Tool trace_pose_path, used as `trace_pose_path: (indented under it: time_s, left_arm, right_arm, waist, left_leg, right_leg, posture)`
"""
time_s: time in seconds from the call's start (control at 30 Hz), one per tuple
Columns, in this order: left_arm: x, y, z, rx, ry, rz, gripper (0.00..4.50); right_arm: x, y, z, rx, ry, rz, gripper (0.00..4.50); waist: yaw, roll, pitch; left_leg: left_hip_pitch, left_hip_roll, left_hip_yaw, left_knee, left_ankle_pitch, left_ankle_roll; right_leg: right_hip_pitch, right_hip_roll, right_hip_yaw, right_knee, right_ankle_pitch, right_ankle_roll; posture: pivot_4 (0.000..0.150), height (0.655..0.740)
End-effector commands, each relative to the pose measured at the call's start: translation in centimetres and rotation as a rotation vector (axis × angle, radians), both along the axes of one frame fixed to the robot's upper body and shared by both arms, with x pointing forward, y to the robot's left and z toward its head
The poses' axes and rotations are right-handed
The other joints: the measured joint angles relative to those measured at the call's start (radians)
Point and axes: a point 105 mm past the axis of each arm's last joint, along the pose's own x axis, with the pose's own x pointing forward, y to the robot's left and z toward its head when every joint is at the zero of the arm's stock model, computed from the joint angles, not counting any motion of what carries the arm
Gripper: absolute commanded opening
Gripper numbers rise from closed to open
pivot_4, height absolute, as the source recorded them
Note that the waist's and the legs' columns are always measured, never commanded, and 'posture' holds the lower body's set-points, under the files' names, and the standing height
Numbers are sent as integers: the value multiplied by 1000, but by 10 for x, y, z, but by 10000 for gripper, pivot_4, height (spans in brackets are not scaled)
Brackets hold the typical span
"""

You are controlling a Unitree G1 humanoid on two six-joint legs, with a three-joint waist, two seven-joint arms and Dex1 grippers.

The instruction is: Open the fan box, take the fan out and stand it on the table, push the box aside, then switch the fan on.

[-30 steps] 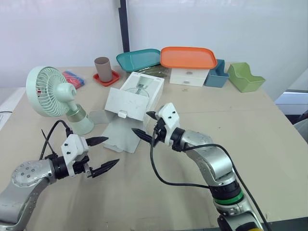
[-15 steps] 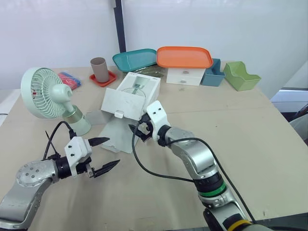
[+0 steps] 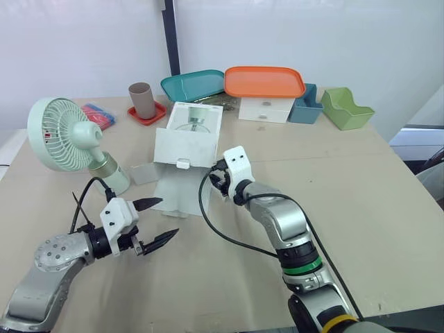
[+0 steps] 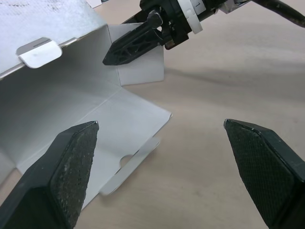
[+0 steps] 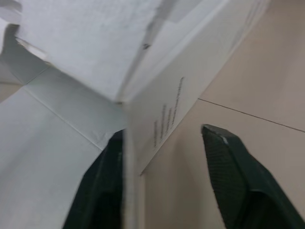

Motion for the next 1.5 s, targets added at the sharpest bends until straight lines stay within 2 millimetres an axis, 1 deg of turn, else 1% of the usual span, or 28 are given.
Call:
trace_pose_path:
  time_s: [0.03, 0.07, 0.1, 0.47, 0.57, 0.67, 0.73, 0.83, 0.9, 1.0, 1.07, 1.23, 1.27, 1.33, 1.37, 1.5]
  left_arm:
    - [0, -5, 8, -3, -39, -11, 45000]
    - [0, -5, 7, -3, -39, -11, 45000]
    - [0, -6, 7, -4, -38, -11, 45000]
    - [-1, -10, 5, -9, -29, -18, 45000]
    - [-1, -11, 4, -9, -30, -21, 45000]
    - [0, -12, 4, -9, -30, -23, 45000]
    - [-1, -13, 4, -4, -31, -29, 45000]
    - [-1, -14, 3, 5, -33, -41, 45000]
    - [0, -14, 3, 3, -31, -40, 45000]
    - [1, -14, 3, 3, -31, -41, 45000]
    - [1, -13, 3, 3, -33, -42, 45000]
    - [5, -14, 7, -10, -41, -47, 45000]
    - [5, -14, 7, -11, -41, -51, 45000]
    - [3, -14, 7, -11, -32, -70, 45000]
    - [-1, -16, 5, 2, -15, -103, 45000]
    - [-13, -23, -1, 21, 34, -181, 45000]
  right_arm:
    - [4, 1, 17, 31, -59, -3, 8740]
    - [4, 0, 17, 30, -61, -3, 3913]
    - [4, 0, 17, 30, -62, -3, 408]
    - [10, -9, 18, 28, -91, -10, 408]
    - [12, -16, 18, 30, -96, -23, 408]
    - [12, -28, 16, 28, -100, -40, 408]
    - [11, -40, 15, 23, -100, -57, 408]
    - [8, -64, 14, 6, -104, -87, 408]
    - [3, -83, 14, -12, -106, -109, 408]
    - [-5, -104, 13, -43, -98, -130, 408]
    - [-11, -115, 12, -55, -89, -143, 408]
    - [-22, -155, 11, -72, -70, -231, 408]
    - [-24, -161, 10, -69, -66, -248, 408]
    - [-28, -176, 6, -58, -42, -306, 408]
    - [-31, -187, 4, -57, -30, -342, 408]
    - [-40, -218, -1, -74, -7, -439, 408]
  waist:
    - [0, 0, 0]
    - [0, 0, 0]
    - [0, 0, 0]
    - [0, 0, 0]
    - [0, 0, 0]
    - [0, 0, 0]
    - [0, 0, 0]
    - [2, 0, 0]
    - [2, 0, 0]
    - [2, 0, 0]
    - [1, 0, 0]
    - [1, 0, 0]
    - [1, 0, 0]
    - [1, 0, 0]
    - [1, 0, 0]
    - [1, 0, 0]
  left_leg:
    - [0, 0, 0, 0, 0, 0]
    - [0, 0, 0, 0, 0, 0]
    - [0, 0, 1, 0, 0, 0]
    - [0, 1, 3, 0, 0, 0]
    - [0, 1, 4, 0, 0, 0]
    - [0, 1, 4, 0, 0, 0]
    - [0, 1, 4, 0, 0, 0]
    - [0, 1, 3, 0, 0, 0]
    - [0, 0, 3, 0, 0, 0]
    - [0, 0, 4, 0, 0, 1]
    - [0, 1, 4, 0, 0, 1]
    - [0, 1, 6, 0, -1, 1]
    - [0, 1, 6, 0, -1, 1]
    - [0, 1, 6, 0, -1, 1]
    - [0, 1, 6, 0, -1, 1]
    - [1, 1, 6, 0, -1, 2]
  right_leg:
    - [0, 0, 0, 0, 0, 0]
    - [0, 0, 0, 0, 0, 0]
    - [-1, 0, 1, 1, 0, 0]
    - [-2, 1, 2, 1, 0, 0]
    - [-2, 1, 2, 1, 0, 0]
    - [-2, 1, 3, 2, 0, 0]
    - [-2, 1, 3, 2, 0, 0]
    - [-2, 1, 3, 2, 0, 0]
    - [-2, 0, 3, 1, 0, 0]
    - [-1, 1, 3, 1, 0, 0]
    - [-1, 1, 3, 1, 0, 0]
    - [-1, 2, 5, 2, 0, 0]
    - [-1, 2, 5, 2, 0, 0]
    - [-1, 2, 6, 2, 0, 0]
    - [-1, 2, 6, 2, 0, 0]
    - [0, 3, 6, 2, 0, 0]
  posture:
    - [1500, 7400]
    - [1500, 7400]
    - [1500, 7400]
    - [1500, 7400]
    - [1500, 7400]
    - [1500, 7400]
    - [1500, 7400]
    - [1500, 7400]
    - [1500, 7400]
    - [1500, 7400]
    - [1500, 7400]
    - [1500, 7400]
    - [1500, 7400]
    - [1500, 7400]
    - [1500, 7400]
    - [1500, 7400]
